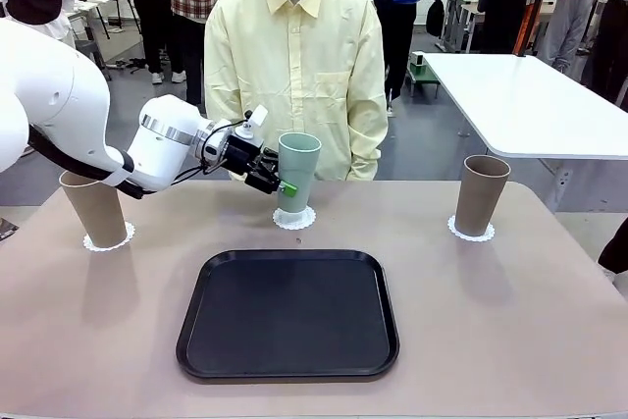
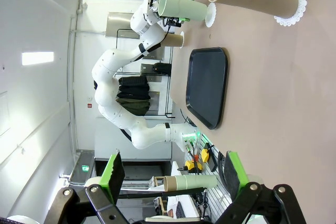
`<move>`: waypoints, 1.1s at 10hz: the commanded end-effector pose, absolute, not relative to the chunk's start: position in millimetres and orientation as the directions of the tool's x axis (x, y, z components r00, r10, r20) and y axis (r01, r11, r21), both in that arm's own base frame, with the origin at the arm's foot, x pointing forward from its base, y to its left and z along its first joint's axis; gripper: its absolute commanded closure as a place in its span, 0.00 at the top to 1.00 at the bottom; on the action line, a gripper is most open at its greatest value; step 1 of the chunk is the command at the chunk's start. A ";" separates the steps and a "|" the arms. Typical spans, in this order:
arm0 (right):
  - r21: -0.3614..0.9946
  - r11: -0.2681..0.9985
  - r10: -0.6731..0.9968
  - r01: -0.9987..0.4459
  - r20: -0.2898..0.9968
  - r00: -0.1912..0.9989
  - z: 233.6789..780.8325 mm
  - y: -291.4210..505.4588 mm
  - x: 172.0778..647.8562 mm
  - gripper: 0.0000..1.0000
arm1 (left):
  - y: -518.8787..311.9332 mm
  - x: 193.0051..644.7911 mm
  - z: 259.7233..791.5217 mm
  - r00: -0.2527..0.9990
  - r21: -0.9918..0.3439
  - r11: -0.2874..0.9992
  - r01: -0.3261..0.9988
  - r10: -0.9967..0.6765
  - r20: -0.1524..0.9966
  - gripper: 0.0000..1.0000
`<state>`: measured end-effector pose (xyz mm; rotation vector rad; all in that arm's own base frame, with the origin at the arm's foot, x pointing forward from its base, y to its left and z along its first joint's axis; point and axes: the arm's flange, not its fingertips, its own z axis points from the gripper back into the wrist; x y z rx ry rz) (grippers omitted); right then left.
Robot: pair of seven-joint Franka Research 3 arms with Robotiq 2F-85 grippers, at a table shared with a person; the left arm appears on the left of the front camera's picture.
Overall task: Place coasters on the table and set cups on them.
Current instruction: Take one Reusable plastic cup from the Flat Tray and place it on a coaster set by the human.
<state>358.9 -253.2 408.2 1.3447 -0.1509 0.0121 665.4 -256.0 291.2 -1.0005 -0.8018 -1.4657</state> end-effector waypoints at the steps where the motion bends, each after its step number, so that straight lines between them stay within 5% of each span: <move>1: 0.969 0.228 -0.075 -0.093 0.113 0.991 407.8 -253.7 357.7 1.00 | -258.8 672.5 294.5 -0.006 -0.052 -0.125 0.991 -0.423 0.906 0.84; 3: 0.969 0.228 -0.075 -0.093 0.113 0.991 407.8 -253.7 357.7 1.00 | -258.9 665.9 299.1 0.054 -0.093 -0.079 0.993 -0.397 0.916 0.84; 11: 0.969 0.228 -0.075 -0.093 0.113 0.991 407.8 -253.7 357.7 1.00 | -257.3 663.9 287.1 -0.029 -0.036 -0.145 0.989 -0.421 0.906 0.84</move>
